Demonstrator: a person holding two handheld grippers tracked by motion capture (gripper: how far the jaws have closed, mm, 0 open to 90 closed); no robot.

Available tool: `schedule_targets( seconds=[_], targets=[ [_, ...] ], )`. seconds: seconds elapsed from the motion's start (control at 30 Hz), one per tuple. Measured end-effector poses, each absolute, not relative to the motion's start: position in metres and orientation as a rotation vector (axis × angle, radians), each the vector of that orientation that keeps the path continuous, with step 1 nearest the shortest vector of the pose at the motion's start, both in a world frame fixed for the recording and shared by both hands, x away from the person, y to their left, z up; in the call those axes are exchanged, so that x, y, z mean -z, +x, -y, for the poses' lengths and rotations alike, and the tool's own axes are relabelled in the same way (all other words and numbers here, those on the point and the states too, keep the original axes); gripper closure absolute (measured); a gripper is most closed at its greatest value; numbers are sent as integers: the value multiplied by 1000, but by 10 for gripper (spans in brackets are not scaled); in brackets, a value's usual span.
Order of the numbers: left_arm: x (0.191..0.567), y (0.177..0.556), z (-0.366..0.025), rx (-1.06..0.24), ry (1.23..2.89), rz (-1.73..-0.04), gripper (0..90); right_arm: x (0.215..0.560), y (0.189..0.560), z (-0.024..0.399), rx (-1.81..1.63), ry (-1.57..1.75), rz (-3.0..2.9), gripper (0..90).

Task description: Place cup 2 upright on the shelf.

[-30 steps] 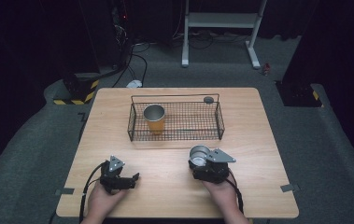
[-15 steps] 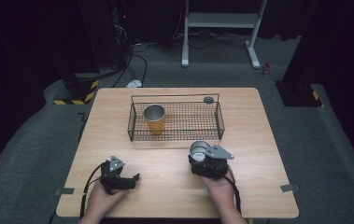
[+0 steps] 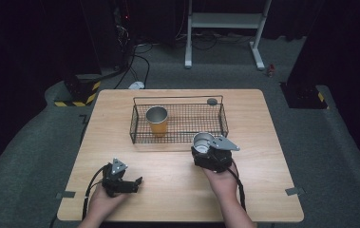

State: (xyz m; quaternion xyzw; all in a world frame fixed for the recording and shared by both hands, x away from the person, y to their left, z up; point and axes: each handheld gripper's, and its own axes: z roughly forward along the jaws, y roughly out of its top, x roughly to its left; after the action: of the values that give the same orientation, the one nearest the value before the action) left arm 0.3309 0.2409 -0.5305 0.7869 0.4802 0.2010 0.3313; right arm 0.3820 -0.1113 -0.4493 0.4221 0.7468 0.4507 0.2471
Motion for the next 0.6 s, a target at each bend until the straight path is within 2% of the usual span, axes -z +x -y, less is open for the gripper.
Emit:
schedule_targets(
  seconds=[0.6],
  targets=[
    [531,331,-241,-524,2056,-1257,19,429,400,102,-1249,1123,-2011,184]
  ],
)
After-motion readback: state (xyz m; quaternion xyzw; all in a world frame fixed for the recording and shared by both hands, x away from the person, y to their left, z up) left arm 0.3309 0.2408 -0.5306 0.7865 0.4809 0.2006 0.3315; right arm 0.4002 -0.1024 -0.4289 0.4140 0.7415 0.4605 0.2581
